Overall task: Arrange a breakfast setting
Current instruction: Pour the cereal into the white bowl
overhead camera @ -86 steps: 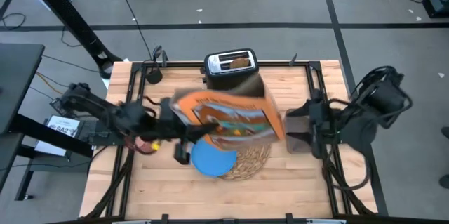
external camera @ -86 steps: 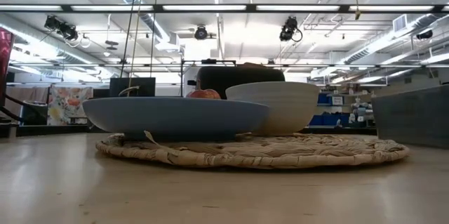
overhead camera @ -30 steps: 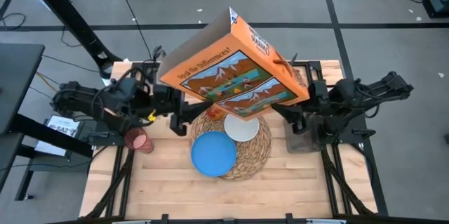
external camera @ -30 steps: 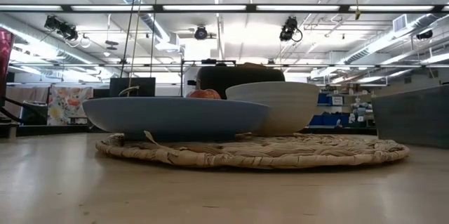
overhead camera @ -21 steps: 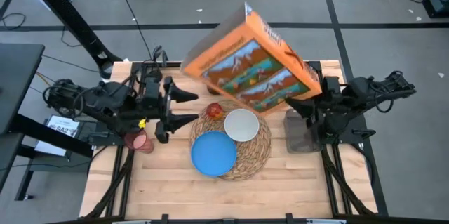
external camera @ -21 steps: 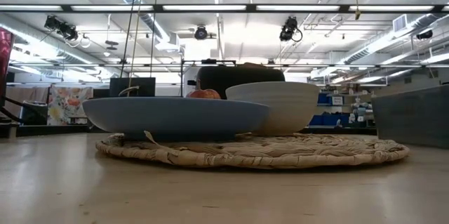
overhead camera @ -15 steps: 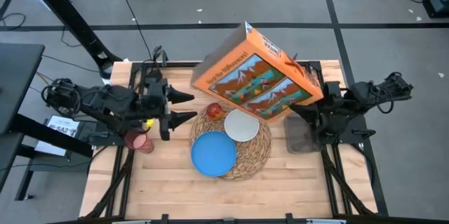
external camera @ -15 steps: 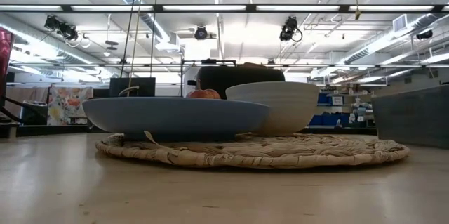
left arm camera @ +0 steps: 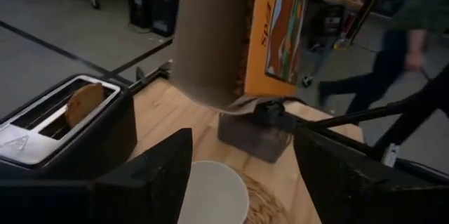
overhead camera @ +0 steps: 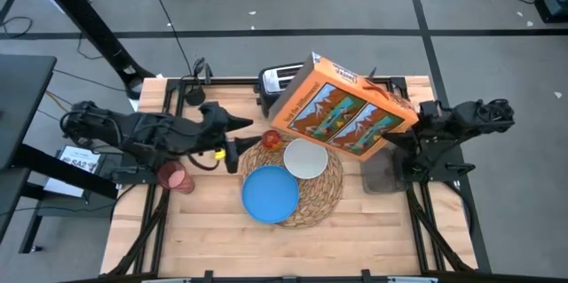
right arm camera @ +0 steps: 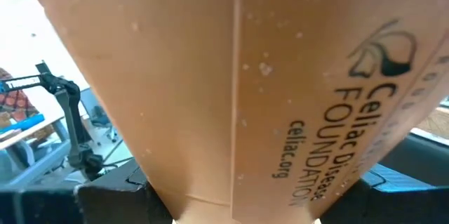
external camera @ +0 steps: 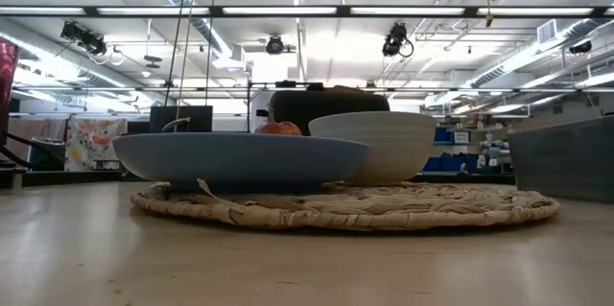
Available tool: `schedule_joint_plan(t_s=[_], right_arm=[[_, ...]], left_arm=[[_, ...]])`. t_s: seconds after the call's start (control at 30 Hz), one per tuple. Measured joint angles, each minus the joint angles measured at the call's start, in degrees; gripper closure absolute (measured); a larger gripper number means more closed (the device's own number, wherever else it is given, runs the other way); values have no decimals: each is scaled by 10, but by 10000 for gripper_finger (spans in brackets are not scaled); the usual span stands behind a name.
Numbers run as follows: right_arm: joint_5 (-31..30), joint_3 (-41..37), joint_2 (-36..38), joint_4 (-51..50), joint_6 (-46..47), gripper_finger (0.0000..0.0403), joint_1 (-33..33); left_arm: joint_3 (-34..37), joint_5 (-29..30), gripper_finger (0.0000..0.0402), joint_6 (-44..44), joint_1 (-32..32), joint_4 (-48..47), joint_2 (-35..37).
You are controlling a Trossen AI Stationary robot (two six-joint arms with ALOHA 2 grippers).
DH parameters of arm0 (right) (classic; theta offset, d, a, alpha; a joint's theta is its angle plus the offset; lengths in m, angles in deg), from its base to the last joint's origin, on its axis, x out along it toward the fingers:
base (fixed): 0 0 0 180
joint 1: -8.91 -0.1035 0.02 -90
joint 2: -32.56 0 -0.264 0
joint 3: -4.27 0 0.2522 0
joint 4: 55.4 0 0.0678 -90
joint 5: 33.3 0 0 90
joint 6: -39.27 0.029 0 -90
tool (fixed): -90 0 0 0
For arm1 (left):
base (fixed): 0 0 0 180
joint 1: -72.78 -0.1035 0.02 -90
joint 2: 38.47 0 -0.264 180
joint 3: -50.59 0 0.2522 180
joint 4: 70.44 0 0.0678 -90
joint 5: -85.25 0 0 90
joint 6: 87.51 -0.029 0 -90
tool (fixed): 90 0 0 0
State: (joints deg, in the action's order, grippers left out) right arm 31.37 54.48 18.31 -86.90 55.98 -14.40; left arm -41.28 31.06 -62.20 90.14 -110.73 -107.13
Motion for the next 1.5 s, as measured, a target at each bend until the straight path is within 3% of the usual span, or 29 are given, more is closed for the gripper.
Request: schedule_joint_plan(t_s=[0.63, 0.87, 1.5], right_arm=[[70, 1, 139, -188, 96, 148, 0], [101, 21, 140, -265, 122, 148, 0], [107, 61, 140, -434, 179, 161, 0]], left_arm=[[-1, -4, 157, 27, -31, -5, -55], [0, -6, 157, 40, -31, -5, -85], [0, -17, 157, 56, -34, -5, -127]])
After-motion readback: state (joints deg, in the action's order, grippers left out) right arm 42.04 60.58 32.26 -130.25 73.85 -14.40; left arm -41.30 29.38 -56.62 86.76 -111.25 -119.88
